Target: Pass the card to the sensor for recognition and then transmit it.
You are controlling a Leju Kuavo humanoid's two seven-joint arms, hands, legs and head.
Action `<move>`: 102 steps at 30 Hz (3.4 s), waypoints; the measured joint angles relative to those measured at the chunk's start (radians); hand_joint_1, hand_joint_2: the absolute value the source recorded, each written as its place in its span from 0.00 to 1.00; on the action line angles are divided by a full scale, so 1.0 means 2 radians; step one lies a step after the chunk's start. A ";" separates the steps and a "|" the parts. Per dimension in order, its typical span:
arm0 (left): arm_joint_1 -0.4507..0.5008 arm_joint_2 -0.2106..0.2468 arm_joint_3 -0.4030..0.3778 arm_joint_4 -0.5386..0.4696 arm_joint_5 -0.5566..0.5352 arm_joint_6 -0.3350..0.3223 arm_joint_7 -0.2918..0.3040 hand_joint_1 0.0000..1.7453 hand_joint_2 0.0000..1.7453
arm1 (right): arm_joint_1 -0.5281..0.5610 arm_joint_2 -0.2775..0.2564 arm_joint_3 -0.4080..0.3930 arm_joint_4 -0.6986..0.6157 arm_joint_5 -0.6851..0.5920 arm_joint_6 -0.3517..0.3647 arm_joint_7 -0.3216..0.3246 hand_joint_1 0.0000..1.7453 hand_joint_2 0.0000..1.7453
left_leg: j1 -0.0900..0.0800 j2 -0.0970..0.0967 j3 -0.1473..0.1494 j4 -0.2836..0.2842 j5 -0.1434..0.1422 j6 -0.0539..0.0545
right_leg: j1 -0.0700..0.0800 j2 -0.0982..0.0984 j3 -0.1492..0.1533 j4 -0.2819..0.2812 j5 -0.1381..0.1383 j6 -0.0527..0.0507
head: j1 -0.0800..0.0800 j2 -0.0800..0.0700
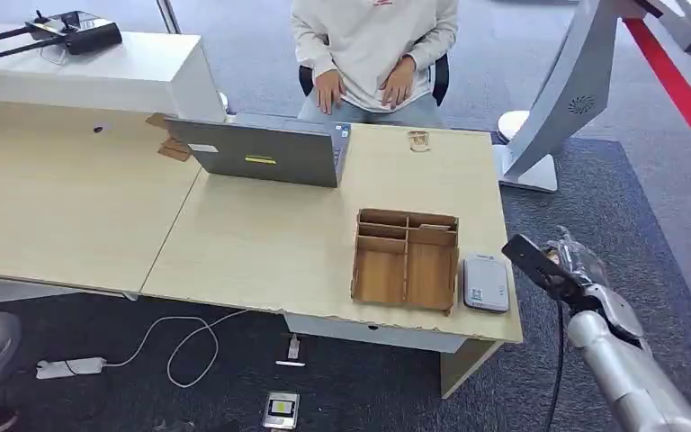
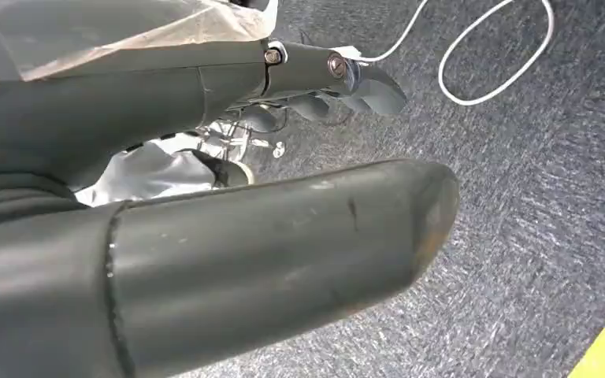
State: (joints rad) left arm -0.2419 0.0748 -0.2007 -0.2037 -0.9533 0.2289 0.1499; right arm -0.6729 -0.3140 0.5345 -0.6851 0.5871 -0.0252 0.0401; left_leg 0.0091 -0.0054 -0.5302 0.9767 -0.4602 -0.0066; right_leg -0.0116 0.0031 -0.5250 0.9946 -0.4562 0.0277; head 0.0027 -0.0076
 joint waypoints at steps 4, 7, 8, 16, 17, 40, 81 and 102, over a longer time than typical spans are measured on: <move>0.000 0.000 0.000 0.000 0.000 0.000 0.000 0.00 0.00 | 0.002 0.000 -0.002 -0.003 0.000 0.001 0.000 1.00 1.00 | 0.000 0.000 0.000 0.000 0.000 0.000 | 0.000 0.000 0.000 0.000 0.000 0.000 | 0.000 0.000; 0.001 0.000 0.000 0.000 0.000 0.000 0.000 0.00 0.00 | 0.006 0.000 -0.003 -0.011 -0.002 0.000 0.000 1.00 1.00 | 0.000 0.000 0.000 0.000 0.000 0.000 | 0.000 0.000 0.000 0.000 0.000 0.000 | 0.000 0.000; 0.001 0.000 0.000 0.000 0.000 0.000 0.000 0.00 0.00 | 0.007 0.000 -0.004 -0.015 -0.002 0.000 0.000 1.00 1.00 | 0.000 0.000 0.000 0.000 0.000 0.000 | 0.000 0.000 0.000 0.000 0.000 0.000 | 0.000 0.000; 0.001 0.000 0.000 0.000 0.002 0.000 -0.001 0.00 0.00 | 0.027 0.001 -0.007 -0.063 -0.003 0.028 0.009 1.00 1.00 | 0.000 0.000 0.000 0.000 0.000 0.000 | 0.000 0.000 0.000 0.000 0.000 0.000 | 0.000 0.000; 0.001 0.000 0.000 0.000 0.002 0.000 -0.001 0.00 0.00 | 0.031 0.001 -0.007 -0.070 -0.003 0.031 0.010 1.00 1.00 | 0.000 0.000 0.000 0.000 0.000 0.000 | 0.000 0.000 0.000 0.000 0.000 0.000 | 0.000 0.000; 0.001 0.000 0.000 0.000 0.002 0.001 -0.002 0.00 0.00 | 0.072 0.002 -0.005 -0.161 0.002 0.071 0.038 1.00 1.00 | 0.000 0.000 0.000 0.000 0.000 0.000 | 0.000 0.000 0.000 0.000 0.000 0.000 | 0.000 0.000; -0.003 -0.001 -0.009 0.000 -0.004 -0.003 0.004 0.00 0.00 | 0.069 0.038 0.009 -0.106 0.022 0.062 0.013 1.00 1.00 | 0.000 0.000 0.000 0.000 0.000 0.000 | 0.000 0.000 0.001 0.000 0.001 0.000 | 0.000 0.000; -0.003 0.000 -0.009 0.000 0.005 -0.002 -0.007 0.00 0.00 | -0.030 0.037 -0.027 -0.136 0.006 -0.018 -0.032 1.00 1.00 | 0.000 0.000 0.000 0.000 0.001 0.000 | 0.000 0.000 0.000 0.000 0.001 0.000 | 0.000 0.000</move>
State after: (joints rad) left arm -0.2480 0.0752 -0.2182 -0.2041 -0.9434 0.2243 0.1362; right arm -0.7335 -0.2392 0.4814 -0.9579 0.5997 -0.0614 -0.0241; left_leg 0.0094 -0.0052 -0.5311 0.9766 -0.4589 -0.0061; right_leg -0.0110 0.0035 -0.5257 0.9947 -0.4543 0.0273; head 0.0030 -0.0076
